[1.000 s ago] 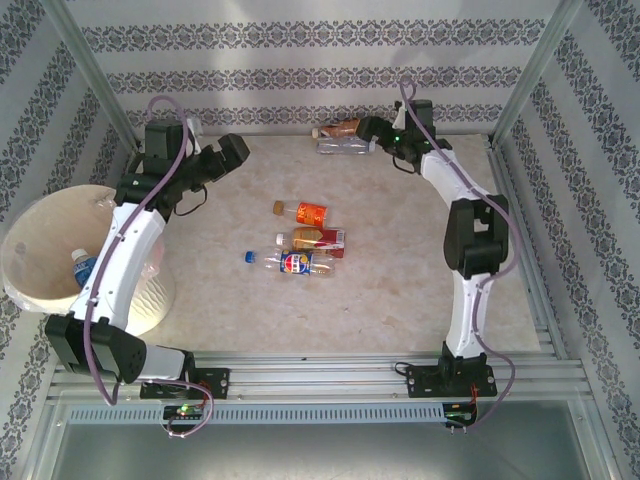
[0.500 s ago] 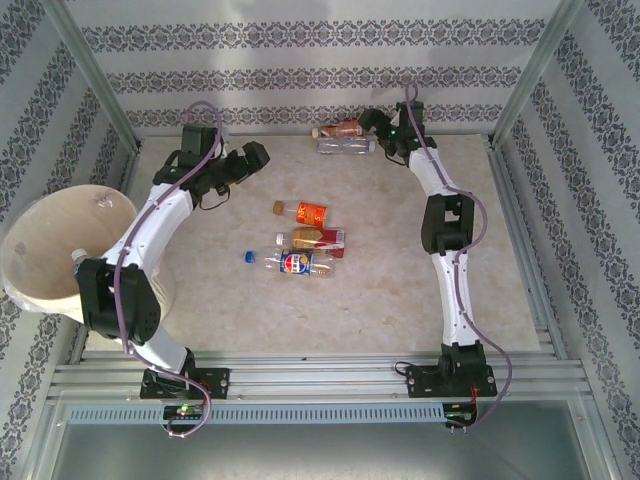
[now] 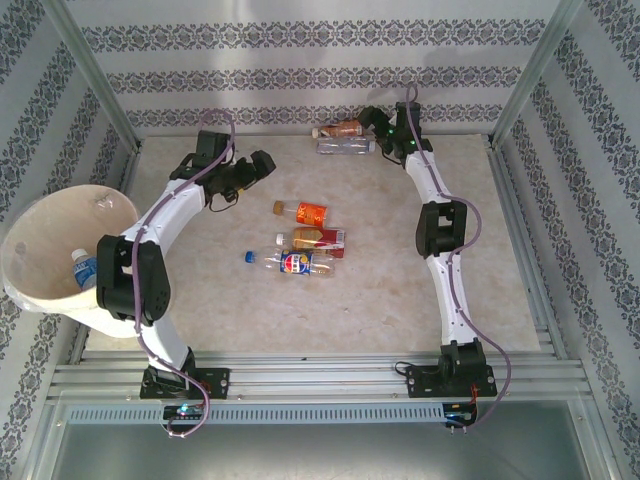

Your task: Put the plastic bottles in the bin

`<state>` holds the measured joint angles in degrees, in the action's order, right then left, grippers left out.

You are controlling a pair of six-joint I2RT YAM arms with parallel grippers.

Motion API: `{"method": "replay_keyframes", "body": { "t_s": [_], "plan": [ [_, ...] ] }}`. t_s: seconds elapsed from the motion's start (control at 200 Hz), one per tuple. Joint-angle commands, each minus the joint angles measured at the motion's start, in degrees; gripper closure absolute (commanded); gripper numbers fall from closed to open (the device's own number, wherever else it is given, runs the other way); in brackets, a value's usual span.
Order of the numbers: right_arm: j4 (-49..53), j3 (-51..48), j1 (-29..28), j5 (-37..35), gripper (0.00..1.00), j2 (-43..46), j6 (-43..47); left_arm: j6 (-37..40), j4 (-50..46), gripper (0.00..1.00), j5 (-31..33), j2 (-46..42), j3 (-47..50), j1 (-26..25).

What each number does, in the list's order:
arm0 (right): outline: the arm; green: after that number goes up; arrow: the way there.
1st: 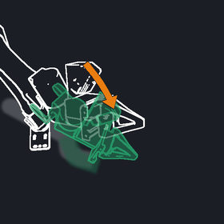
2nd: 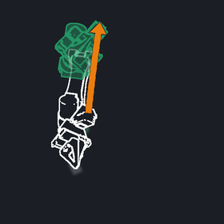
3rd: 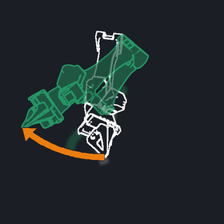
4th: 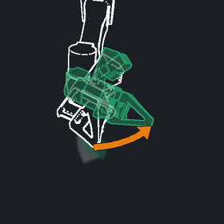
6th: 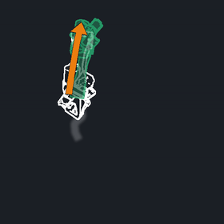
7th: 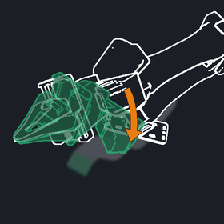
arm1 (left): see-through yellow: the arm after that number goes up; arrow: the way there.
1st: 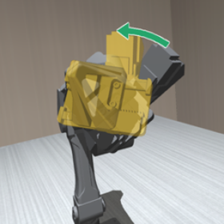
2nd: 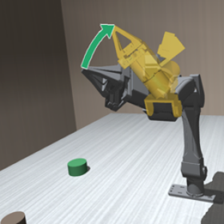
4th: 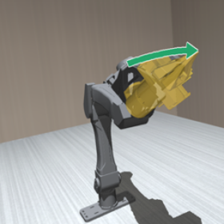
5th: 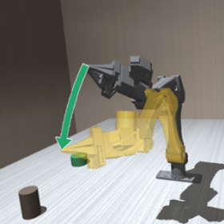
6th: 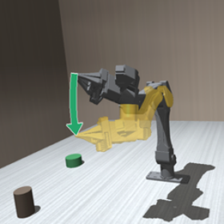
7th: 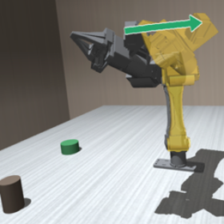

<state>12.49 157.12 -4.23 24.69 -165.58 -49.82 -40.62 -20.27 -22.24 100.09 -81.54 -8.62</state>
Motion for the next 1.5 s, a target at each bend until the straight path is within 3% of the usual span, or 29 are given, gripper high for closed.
{"method": "replay_keyframes", "body": {
  "t_s": [0.0,0.215,0.525,0.685,0.854,1.264,1.364,1.494],
  "plan": [
    [0.4,2.1,0.4,3.1,0.04,-1.5,-0.5,-0.2,1.7,0.0,0.7,0.1,-1.2,-0.6],
    [3.1,1.3,-1.2,6.8,0.05,-0.3,1.6,-0.2,1.6,0.0,0.8,1.1,-1.2,-0.6],
    [6.6,-11.4,-4.5,4.3,0.05,10.1,11.8,0.4,-0.3,0.0,1.6,2.4,-2.1,-0.6],
    [12.4,-11.1,-7.0,-0.4,0.05,11.0,19.0,0.4,-0.6,0.0,1.6,2.7,-2.2,-0.6],
    [13.9,-10.9,-9.0,-1.0,0.05,10.3,19.9,0.3,-1.0,0.0,1.7,2.8,-2.3,-0.6],
    [25.6,-7.6,-15.2,-10.7,0.05,9.3,28.2,0.7,-1.9,0.0,2.3,2.9,-2.3,-0.5],
    [27.3,-7.6,-16.4,-12.6,0.09,9.2,29.0,0.8,-2.0,0.0,2.3,3.0,-2.4,-0.6],
    [29.0,-7.4,-18.3,-16.3,0.24,9.0,29.3,0.7,-2.3,0.0,2.3,3.0,-2.5,-0.6]
  ]
}}
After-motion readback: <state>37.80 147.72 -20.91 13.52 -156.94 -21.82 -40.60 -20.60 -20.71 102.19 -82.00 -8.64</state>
